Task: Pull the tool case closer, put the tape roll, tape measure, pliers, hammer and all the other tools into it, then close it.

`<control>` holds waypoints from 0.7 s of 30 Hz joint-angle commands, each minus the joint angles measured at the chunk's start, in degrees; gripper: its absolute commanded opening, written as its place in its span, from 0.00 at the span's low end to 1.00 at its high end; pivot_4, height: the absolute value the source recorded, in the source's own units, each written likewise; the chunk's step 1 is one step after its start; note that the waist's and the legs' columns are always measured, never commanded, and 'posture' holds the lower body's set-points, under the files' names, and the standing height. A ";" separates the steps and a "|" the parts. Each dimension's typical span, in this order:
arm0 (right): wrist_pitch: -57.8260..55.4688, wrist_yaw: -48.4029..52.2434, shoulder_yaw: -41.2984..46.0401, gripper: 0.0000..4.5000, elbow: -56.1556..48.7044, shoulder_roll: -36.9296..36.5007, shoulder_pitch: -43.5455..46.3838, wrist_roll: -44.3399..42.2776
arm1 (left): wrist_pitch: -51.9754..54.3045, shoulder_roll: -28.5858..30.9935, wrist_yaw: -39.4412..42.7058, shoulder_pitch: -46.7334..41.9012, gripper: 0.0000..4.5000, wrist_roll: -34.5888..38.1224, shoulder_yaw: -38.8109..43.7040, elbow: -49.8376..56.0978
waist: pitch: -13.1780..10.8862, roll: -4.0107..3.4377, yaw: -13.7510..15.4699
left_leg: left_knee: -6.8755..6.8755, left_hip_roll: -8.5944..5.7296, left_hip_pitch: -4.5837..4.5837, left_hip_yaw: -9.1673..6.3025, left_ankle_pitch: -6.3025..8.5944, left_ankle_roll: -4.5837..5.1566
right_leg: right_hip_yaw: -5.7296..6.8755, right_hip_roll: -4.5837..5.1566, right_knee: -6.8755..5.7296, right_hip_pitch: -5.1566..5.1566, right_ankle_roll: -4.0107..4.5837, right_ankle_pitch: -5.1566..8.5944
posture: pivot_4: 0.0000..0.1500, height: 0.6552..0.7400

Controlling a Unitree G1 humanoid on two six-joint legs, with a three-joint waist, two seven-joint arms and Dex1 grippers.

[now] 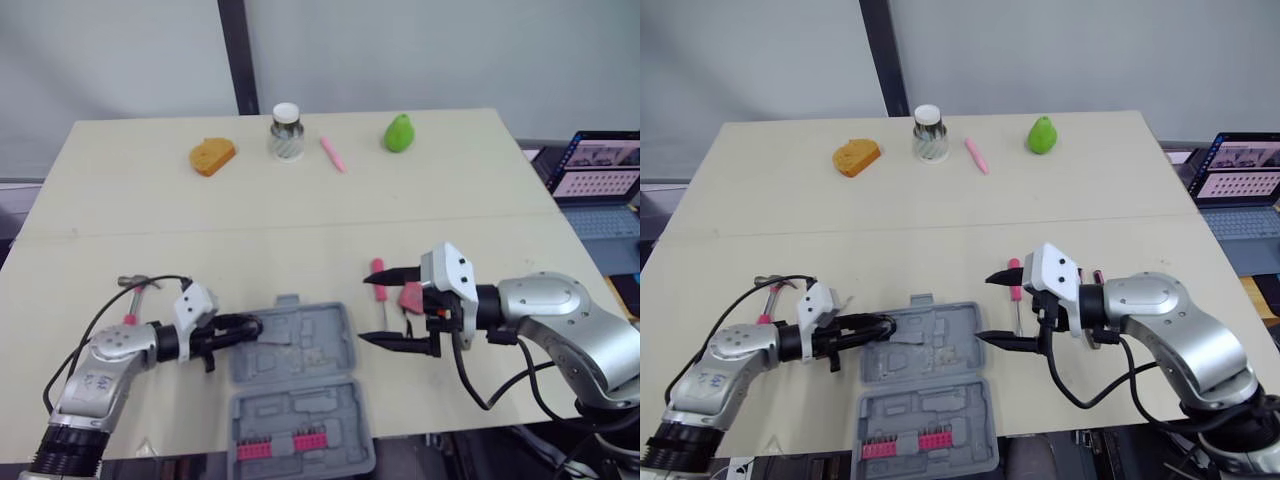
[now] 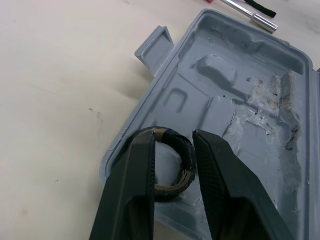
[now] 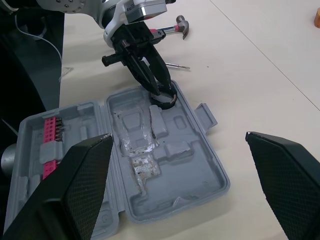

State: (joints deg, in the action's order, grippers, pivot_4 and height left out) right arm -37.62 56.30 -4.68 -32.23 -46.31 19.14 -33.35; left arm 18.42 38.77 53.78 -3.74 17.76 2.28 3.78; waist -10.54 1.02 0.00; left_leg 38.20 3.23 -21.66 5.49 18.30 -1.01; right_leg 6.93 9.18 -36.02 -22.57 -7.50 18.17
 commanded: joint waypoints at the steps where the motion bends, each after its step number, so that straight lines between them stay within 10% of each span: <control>1: 0.26 0.74 0.71 1.00 -1.72 -0.37 0.53 -1.10 | -1.65 0.43 -0.19 0.52 0.28 -0.68 0.39 0.88 | 0.00 0.00 0.00 | 0.00 0.00 0.00 0.00 0.00 0.00 | 0.00 0.00 0.00 0.00 0.00 0.00 | 1.00 1.00; 21: 0.50 0.66 0.46 1.00 -1.12 -0.26 0.96 -0.54 | -5.65 2.59 -0.56 -0.11 0.28 -9.46 -4.49 -4.19 | 0.00 0.00 0.00 | -0.01 0.00 0.05 0.00 0.00 0.00 | -0.01 0.00 0.03 0.01 0.00 0.00 | 1.00 1.00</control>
State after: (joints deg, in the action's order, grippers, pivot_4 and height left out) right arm -37.65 56.30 -4.68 -32.21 -46.31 19.48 -33.30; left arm 12.88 40.47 53.26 -4.65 10.89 -0.74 1.44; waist -10.54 1.01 0.00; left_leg 38.19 3.23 -21.59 5.49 18.30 -1.00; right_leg 6.92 9.18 -35.99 -22.54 -7.50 18.17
